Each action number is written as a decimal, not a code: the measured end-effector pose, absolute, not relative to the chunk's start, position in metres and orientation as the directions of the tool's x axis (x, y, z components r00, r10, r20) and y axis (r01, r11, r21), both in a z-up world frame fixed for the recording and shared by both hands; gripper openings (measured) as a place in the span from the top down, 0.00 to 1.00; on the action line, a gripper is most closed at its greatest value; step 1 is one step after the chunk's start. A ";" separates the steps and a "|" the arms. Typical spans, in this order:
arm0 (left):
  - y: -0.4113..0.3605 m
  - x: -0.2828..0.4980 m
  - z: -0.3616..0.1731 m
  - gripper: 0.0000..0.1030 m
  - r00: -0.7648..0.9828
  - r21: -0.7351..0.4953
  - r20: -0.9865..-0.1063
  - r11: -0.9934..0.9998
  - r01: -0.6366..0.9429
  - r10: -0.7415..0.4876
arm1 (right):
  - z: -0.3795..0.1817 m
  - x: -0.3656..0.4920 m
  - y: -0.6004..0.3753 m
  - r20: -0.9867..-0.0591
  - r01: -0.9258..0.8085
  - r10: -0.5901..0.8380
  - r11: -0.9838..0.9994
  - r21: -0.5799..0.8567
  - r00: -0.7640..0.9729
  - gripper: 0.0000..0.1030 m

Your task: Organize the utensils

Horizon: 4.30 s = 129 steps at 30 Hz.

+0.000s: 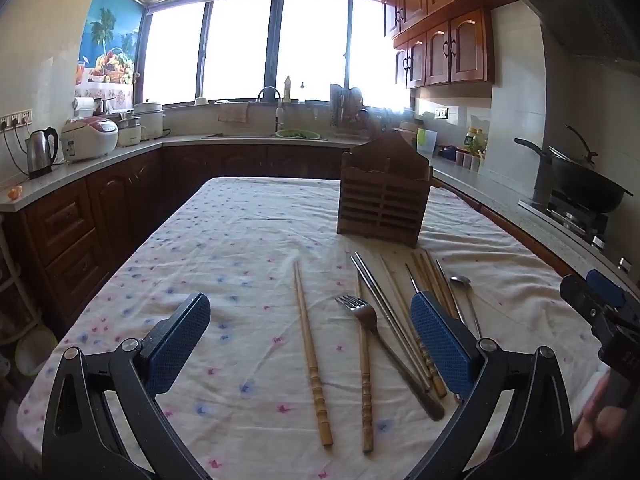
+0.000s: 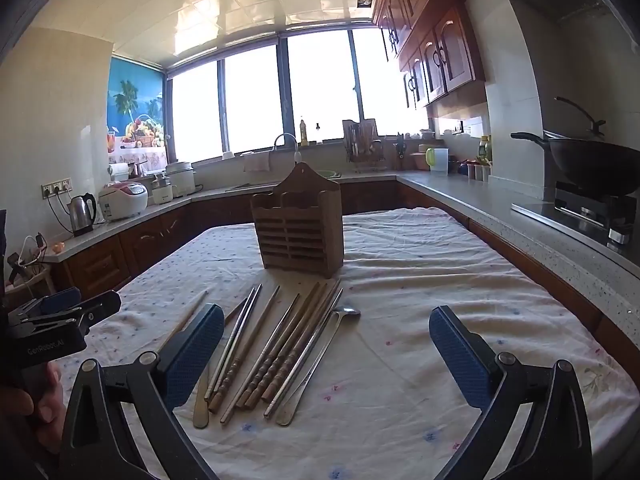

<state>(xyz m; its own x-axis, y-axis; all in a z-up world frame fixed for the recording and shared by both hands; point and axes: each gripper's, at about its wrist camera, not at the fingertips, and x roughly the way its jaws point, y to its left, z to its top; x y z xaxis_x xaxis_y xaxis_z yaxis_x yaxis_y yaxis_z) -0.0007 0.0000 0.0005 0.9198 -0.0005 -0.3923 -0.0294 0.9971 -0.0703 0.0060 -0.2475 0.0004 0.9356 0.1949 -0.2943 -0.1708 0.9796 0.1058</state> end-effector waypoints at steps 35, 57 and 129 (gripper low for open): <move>-0.010 0.008 -0.001 0.01 0.906 -0.061 -0.422 0.998 -0.008 -0.018 | 0.002 0.008 -0.247 -0.295 -0.183 0.216 0.974 0.135 0.931 0.00; -0.008 0.070 -0.011 0.13 0.773 -0.261 -0.585 0.959 0.107 -0.246 | -0.003 0.055 -0.262 -0.428 -0.220 0.327 0.934 0.281 0.842 0.00; 0.015 0.176 0.080 0.98 0.717 -0.467 -0.491 0.844 0.264 -0.496 | 0.069 0.172 -0.264 -0.409 -0.265 0.446 0.864 0.427 0.796 0.98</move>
